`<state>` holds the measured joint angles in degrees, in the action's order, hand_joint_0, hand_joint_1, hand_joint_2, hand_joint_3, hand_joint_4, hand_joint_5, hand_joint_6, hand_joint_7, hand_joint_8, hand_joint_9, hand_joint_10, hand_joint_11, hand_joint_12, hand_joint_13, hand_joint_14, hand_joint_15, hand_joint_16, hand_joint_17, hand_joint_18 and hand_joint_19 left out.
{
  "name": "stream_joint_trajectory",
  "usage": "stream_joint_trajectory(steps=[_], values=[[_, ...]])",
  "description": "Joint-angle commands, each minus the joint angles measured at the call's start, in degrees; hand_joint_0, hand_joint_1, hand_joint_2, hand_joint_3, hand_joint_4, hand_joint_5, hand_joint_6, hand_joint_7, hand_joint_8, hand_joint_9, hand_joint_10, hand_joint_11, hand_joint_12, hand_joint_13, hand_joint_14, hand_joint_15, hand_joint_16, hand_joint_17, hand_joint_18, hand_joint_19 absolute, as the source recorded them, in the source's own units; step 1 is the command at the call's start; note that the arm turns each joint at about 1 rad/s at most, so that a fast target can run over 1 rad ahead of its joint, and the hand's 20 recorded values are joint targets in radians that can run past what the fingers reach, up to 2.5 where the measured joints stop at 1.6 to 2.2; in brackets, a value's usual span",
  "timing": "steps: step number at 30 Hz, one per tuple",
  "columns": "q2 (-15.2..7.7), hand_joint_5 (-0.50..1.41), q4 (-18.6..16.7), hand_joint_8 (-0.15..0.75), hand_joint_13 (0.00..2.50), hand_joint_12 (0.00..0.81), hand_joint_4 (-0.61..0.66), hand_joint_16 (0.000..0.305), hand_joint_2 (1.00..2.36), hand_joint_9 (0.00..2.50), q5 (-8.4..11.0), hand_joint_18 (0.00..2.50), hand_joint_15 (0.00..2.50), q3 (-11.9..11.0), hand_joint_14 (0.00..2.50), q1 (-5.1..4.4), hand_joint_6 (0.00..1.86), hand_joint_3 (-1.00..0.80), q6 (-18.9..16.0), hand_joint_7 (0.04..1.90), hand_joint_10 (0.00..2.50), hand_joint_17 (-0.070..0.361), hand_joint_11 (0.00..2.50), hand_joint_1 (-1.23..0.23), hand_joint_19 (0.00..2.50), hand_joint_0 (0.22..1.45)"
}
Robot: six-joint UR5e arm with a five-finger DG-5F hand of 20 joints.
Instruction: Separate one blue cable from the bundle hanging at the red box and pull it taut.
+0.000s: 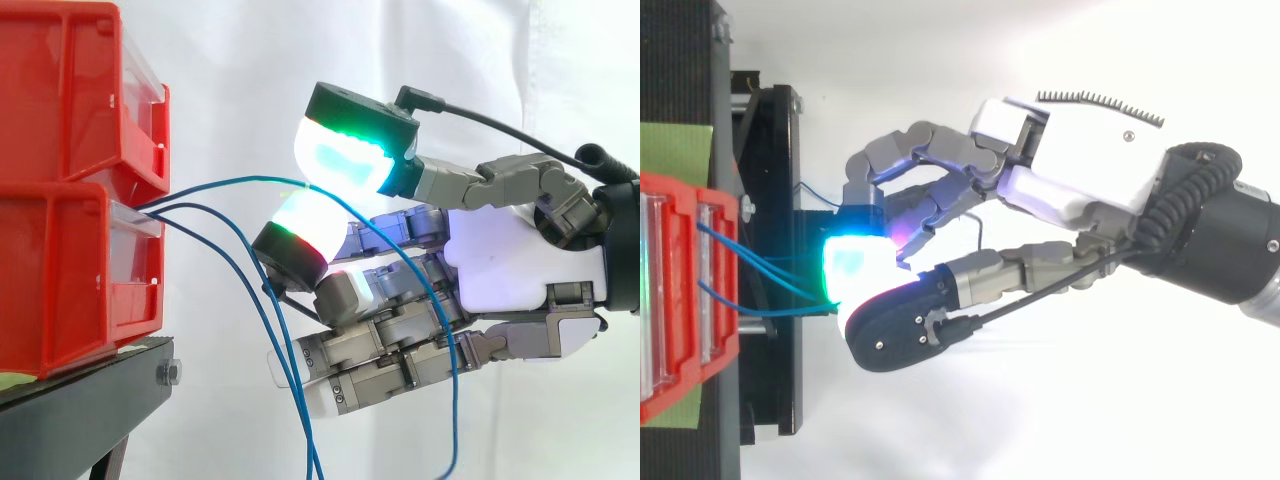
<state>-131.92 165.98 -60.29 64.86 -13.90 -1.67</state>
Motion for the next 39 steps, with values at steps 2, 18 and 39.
stream_joint_trajectory(steps=[2, 18, 39], values=[[0.00, -0.15, -0.13, 0.365, 0.80, 0.326, 0.21, 0.032, 1.00, 1.03, 0.00, 0.55, 0.50, 0.00, 0.02, -0.08, 0.88, -0.50, 0.00, 1.15, 0.00, 0.071, 1.27, -0.68, 0.15, 0.56], [0.00, -0.14, -0.04, 0.405, 0.83, 0.360, 0.23, 0.039, 1.00, 1.09, 0.09, 0.61, 0.49, 0.09, 0.01, -0.25, 0.88, -0.50, -0.09, 1.14, 0.13, 0.088, 1.16, -0.63, 0.15, 0.46], [0.00, -0.14, -0.04, 0.347, 0.79, 0.327, 0.18, 0.033, 1.01, 1.10, 0.35, 0.56, 0.50, 0.09, 0.02, -0.34, 0.87, -0.35, -0.18, 1.24, 0.00, 0.073, 1.26, -0.69, 0.23, 0.62]])
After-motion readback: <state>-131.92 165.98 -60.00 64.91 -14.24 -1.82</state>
